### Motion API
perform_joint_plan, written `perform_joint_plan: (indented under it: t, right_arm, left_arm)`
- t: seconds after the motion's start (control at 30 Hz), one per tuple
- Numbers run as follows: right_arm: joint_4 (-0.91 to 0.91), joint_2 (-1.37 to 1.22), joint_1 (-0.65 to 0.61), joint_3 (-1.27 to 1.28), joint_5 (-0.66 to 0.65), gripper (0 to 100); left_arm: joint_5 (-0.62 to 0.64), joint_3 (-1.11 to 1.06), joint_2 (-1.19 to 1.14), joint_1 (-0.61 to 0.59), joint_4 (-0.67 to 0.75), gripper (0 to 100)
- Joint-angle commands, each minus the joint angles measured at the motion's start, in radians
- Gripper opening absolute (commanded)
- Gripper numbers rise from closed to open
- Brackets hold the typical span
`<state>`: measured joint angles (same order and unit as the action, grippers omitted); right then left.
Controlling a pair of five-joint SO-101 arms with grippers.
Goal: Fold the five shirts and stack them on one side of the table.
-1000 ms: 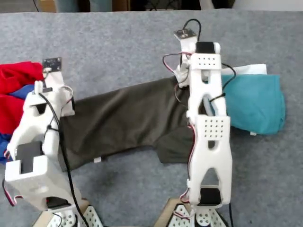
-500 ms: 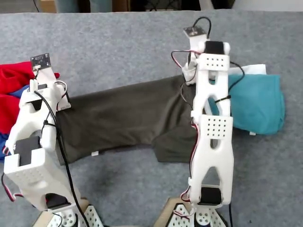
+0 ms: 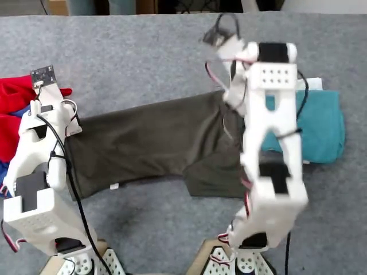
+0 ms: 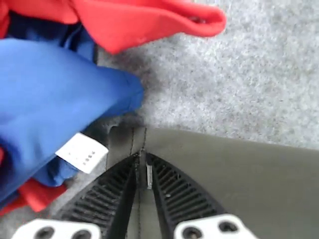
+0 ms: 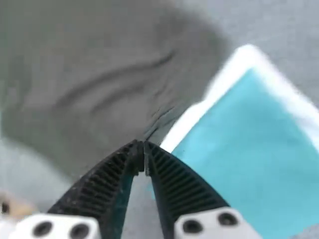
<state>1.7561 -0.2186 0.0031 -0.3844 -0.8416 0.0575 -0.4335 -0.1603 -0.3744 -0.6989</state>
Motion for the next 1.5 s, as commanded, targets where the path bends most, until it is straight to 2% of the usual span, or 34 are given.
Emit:
perform_joint_plan:
  t: [0.0, 0.13, 0.33, 0.57, 0.7, 0.9, 1.1, 1.27, 1.33, 1.47]
  right_arm:
    - [-0.025, 0.3, -0.017, 0.363, -0.149, 7.7]
    - [-0.074, 0.53, -0.017, 0.67, -0.313, 17.7]
    - [-0.273, 0.766, -0.018, 1.109, -0.391, 17.7]
    - [-0.496, 0.789, -0.021, 1.383, -0.482, 18.0]
    - [-0.572, 0.788, -0.044, 1.471, -0.491, 24.5]
    - [-0.709, 0.759, -0.089, 1.547, -0.491, 23.9]
    - [-0.856, 0.472, -0.048, 1.488, -0.491, 19.8]
    - [-0.79, 0.262, -0.011, 1.282, -0.491, 19.5]
    - [-0.787, 0.222, -0.005, 1.228, -0.491, 15.5]
    - [-0.783, 0.196, -0.005, 1.162, -0.491, 0.9]
  left_arm:
    - [0.011, 0.002, 0.054, -0.007, 0.012, 3]
    - [0.011, 0.002, 0.054, -0.007, 0.012, 3]
    - [0.009, -0.002, 0.054, 0.012, 0.006, 3]
    - [0.009, -0.002, 0.054, 0.038, 0.009, 3]
    - [0.008, -0.002, 0.052, 0.042, 0.009, 3]
    - [0.006, -0.002, 0.052, 0.041, 0.009, 3]
    - [0.006, -0.004, 0.052, 0.036, 0.006, 3]
    - [0.006, -0.004, 0.052, 0.035, 0.006, 3]
    - [0.006, -0.004, 0.052, 0.035, 0.006, 3]
    - [0.006, -0.004, 0.052, 0.035, 0.006, 3]
